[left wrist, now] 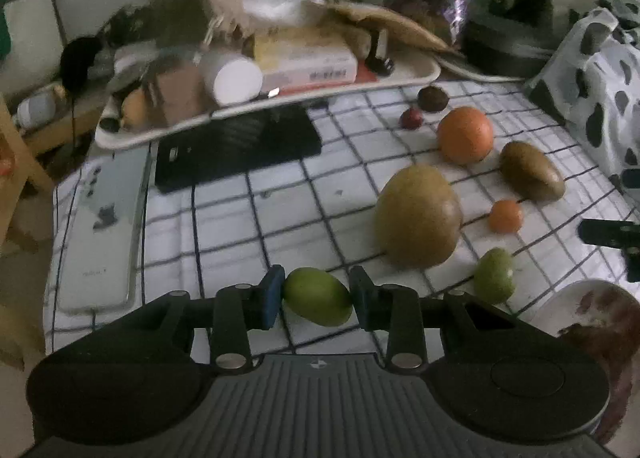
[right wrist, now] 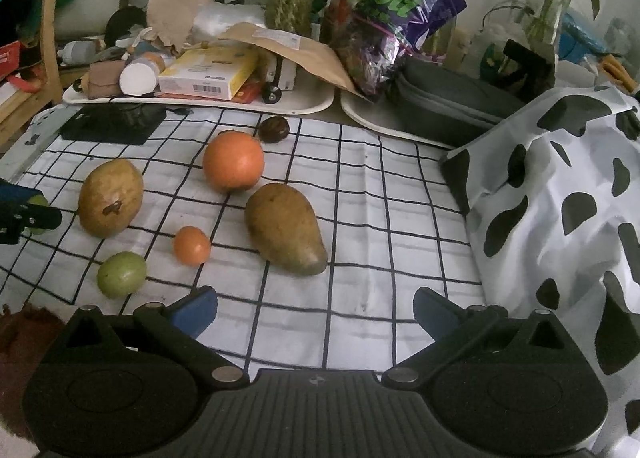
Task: Organize fruits
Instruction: 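Grasp the green lime with the left tool, then grasp the brown pear with the right tool while the left tool holds the lime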
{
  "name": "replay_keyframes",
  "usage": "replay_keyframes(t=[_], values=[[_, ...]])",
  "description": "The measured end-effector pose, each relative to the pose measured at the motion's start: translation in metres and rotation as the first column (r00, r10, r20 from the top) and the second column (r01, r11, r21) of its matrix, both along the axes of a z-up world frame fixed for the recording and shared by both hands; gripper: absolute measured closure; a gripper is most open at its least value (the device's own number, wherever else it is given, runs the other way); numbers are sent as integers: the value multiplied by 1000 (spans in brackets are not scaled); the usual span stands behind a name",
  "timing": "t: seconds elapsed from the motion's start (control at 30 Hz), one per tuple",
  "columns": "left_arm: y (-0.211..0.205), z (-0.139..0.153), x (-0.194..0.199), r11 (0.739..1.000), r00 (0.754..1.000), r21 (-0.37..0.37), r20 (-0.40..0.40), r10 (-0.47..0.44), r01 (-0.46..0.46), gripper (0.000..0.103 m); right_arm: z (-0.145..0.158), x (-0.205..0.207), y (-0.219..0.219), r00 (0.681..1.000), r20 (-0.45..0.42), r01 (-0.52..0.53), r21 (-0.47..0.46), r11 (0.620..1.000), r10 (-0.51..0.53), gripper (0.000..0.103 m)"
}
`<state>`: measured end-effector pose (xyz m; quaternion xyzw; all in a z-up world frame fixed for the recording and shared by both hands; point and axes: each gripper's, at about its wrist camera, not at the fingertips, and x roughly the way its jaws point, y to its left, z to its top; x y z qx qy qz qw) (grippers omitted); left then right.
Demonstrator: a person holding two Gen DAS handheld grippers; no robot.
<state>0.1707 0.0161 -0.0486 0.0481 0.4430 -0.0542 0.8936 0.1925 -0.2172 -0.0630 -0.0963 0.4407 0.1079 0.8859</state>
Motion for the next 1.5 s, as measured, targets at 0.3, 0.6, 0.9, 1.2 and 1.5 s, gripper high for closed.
replay_keyframes(t=[0.3,0.6,0.9,1.2,1.5], values=[[-15,13,2,998,997,25,50,-52,51,68,-8,26,2,1000,-16,6,20,1000,-5,0],[-19,21,1,996,994,46,78,-74,71,68,-18,50,13,999,-44,-17,64,998,19,0],[-20,23,1,995,993,41,78,-90,87,68,-32,72,19,994,-104,-31,124,992,44,17],[-21,23,0,995,992,33,74,-102,99,68,-31,74,20,994,-83,-53,135,989,65,48],[-23,23,-1,994,992,32,75,-103,101,68,-28,69,25,995,-60,-73,92,993,79,50]])
